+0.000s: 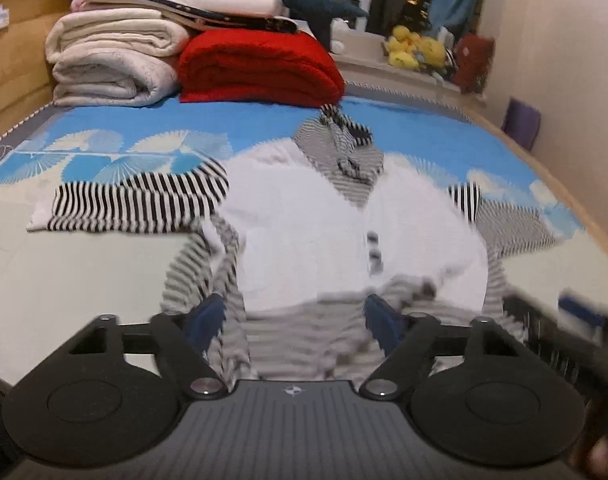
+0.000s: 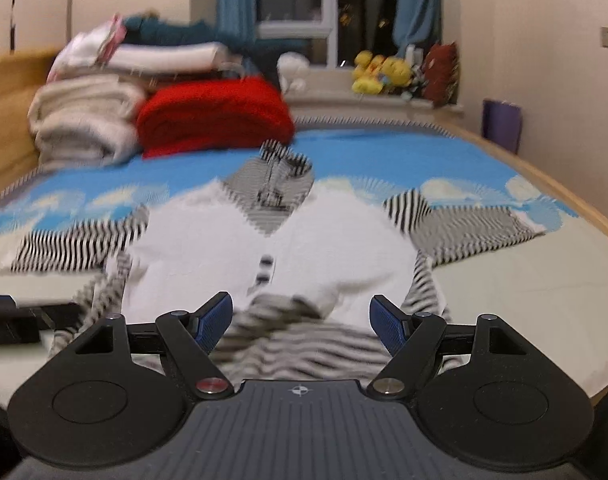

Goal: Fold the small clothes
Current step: 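Reach the left gripper to a striped sleeve cuff and close on it, then carry the held sleeve across the white front panel with the left gripper, then release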

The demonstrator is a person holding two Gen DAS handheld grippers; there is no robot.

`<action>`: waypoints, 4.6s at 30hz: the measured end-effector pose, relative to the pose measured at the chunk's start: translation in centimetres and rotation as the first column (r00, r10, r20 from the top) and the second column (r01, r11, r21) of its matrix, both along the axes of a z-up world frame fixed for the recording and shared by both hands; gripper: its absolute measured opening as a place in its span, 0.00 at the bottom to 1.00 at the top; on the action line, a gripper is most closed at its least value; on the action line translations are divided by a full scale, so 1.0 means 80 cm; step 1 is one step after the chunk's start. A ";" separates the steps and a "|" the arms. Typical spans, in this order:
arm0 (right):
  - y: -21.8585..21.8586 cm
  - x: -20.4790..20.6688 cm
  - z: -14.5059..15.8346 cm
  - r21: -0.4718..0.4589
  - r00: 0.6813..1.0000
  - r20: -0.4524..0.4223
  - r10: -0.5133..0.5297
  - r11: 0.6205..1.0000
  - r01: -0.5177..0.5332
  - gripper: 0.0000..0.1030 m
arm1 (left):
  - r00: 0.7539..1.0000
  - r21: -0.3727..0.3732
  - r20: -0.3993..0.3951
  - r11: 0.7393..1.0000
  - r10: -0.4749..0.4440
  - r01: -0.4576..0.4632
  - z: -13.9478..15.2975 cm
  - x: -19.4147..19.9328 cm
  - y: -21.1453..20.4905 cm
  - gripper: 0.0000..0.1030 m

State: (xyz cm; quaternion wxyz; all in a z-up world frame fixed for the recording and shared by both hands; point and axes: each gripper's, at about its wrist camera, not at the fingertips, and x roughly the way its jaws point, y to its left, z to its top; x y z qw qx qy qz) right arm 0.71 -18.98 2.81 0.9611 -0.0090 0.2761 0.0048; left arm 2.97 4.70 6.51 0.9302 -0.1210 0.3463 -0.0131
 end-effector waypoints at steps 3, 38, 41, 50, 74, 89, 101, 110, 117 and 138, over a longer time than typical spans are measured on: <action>-0.009 0.001 0.009 0.017 0.996 0.087 -0.020 1.000 0.019 0.75 | 0.994 -0.009 0.106 1.000 -0.011 0.012 0.048 0.028 0.029 0.71; 0.035 0.312 0.077 0.075 0.957 0.120 0.263 0.959 -0.273 0.47 | 0.706 -0.239 -0.411 0.680 0.576 -0.694 -0.174 0.323 0.501 0.57; 0.032 0.336 0.063 0.180 0.958 0.030 0.285 0.941 -0.286 0.46 | 0.669 -0.250 -0.437 0.634 0.601 -0.732 -0.191 0.330 0.525 0.57; 0.011 0.354 0.026 0.141 0.974 -0.019 0.224 0.965 -0.219 0.46 | 0.563 -0.130 -0.380 0.560 0.734 -0.818 -0.208 0.335 0.551 0.04; -0.087 0.407 -0.025 0.343 0.967 -0.238 -0.092 0.923 0.172 0.28 | 0.980 -0.468 -0.013 0.867 -0.200 0.171 -0.011 0.422 0.091 0.17; -0.137 0.429 -0.148 0.534 0.768 -0.592 -0.245 0.595 0.601 0.40 | 0.937 -0.200 -0.322 0.959 0.131 -0.203 -0.065 0.460 0.181 0.22; -0.098 0.435 -0.077 0.594 0.955 -0.224 -0.194 0.749 0.292 0.02 | 0.949 -0.096 -0.293 0.983 0.121 -0.155 -0.066 0.452 0.172 0.22; -0.156 0.403 -0.108 0.325 0.781 -0.431 -0.452 0.730 0.601 0.06 | 0.928 -0.118 -0.372 0.989 0.035 -0.085 -0.108 0.451 0.149 0.22; -0.155 0.409 -0.087 0.420 0.885 -0.279 -0.372 0.781 0.461 0.24 | 0.896 -0.069 -0.444 0.996 0.015 -0.050 -0.159 0.441 0.137 0.22; -0.179 0.435 -0.097 0.354 0.862 -0.417 -0.288 0.822 0.446 0.41 | 0.931 -0.015 -0.358 0.998 -0.069 0.069 -0.102 0.420 0.088 0.31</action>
